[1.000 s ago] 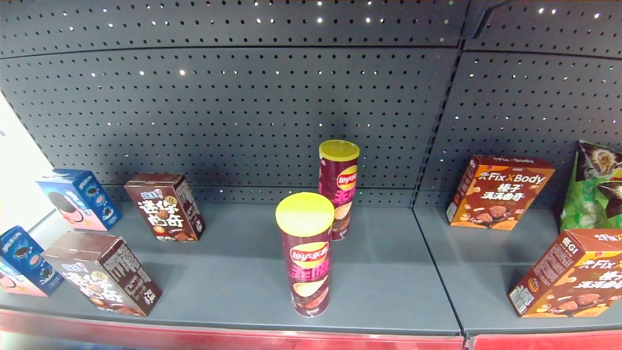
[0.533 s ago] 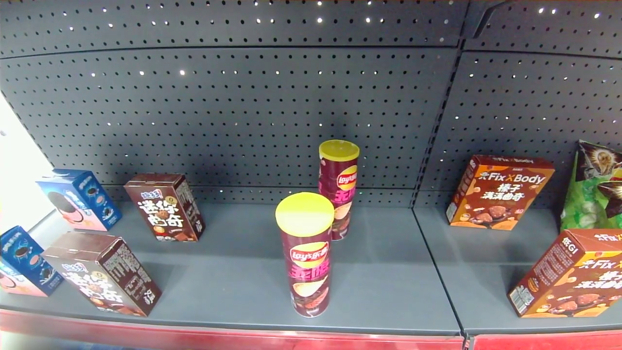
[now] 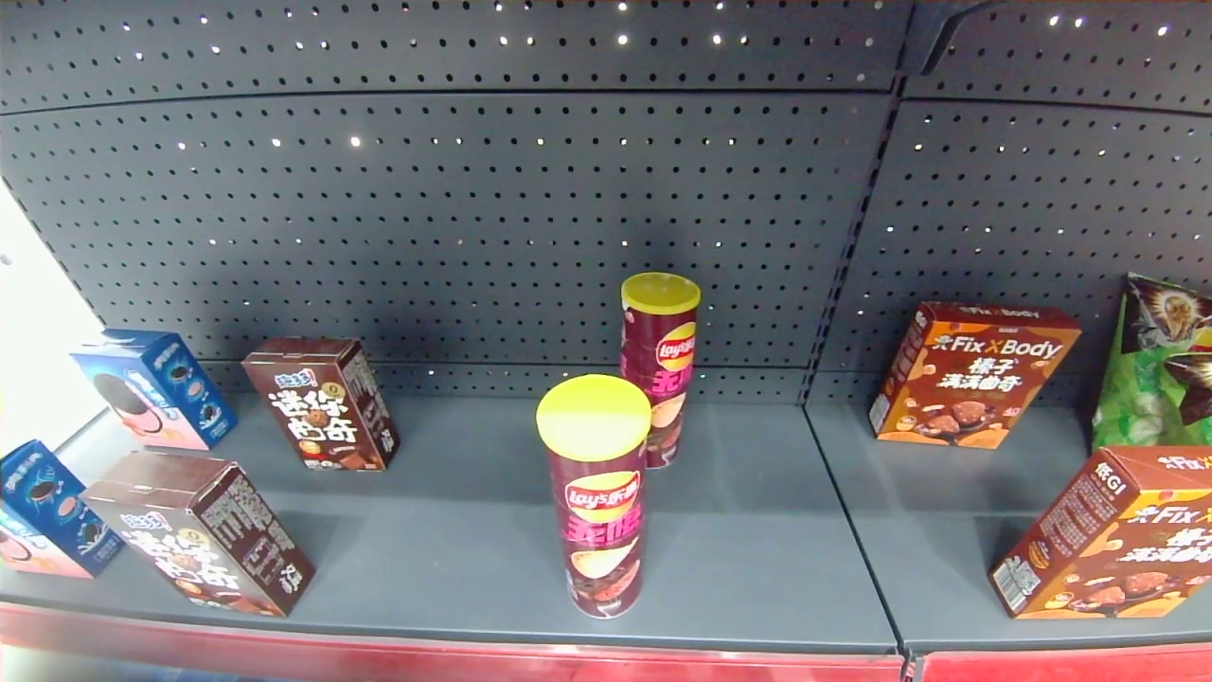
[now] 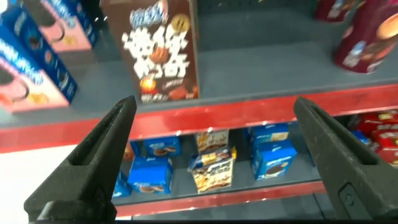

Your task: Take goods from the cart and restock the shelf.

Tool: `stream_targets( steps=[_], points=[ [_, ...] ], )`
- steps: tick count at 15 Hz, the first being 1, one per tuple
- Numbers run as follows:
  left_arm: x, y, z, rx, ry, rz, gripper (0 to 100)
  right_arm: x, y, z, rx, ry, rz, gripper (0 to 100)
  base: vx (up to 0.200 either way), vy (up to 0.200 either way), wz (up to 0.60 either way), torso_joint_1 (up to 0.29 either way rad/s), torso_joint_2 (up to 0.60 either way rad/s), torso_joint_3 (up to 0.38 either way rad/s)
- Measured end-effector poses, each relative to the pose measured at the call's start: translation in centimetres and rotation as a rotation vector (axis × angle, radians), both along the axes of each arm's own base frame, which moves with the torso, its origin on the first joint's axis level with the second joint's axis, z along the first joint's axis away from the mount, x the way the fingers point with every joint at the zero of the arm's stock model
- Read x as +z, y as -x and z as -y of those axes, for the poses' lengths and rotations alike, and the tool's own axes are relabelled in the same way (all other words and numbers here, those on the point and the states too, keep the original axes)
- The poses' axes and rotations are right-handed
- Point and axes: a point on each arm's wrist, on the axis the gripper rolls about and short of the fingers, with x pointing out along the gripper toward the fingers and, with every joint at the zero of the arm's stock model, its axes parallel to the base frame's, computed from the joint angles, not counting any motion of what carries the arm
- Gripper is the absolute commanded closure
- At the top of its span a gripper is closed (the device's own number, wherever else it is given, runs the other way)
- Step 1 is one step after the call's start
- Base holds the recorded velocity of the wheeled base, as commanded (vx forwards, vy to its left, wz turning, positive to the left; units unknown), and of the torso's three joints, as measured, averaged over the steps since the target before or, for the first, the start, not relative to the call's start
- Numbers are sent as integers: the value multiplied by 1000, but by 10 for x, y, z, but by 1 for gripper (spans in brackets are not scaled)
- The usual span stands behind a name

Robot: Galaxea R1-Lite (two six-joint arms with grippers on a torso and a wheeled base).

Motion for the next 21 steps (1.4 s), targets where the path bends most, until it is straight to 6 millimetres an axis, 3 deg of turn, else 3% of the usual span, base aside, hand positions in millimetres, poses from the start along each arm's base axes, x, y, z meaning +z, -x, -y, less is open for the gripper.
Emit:
stream_targets(
  steps=[4,7,10,14,21],
  points=[
    [49,-19,3,-52,38,-42,0,0,0,0,1,0,0,0,0,0,0,0,0,0],
    [67,-43,11,-258,46,-111,0,0,0,0,0,0,0,0,0,0,0,0,0,0],
    [72,-63,18,-355,-52,-95,0,0,0,0,0,0,0,0,0,0,0,0,0,0],
    [73,-101,31,-418,-308,-72,0,0,0,0,1,0,0,0,0,0,0,0,0,0],
    [78,-166,62,-522,-435,-112,0,0,0,0,0,1,0,0,0,0,0,0,0,0]
  ],
)
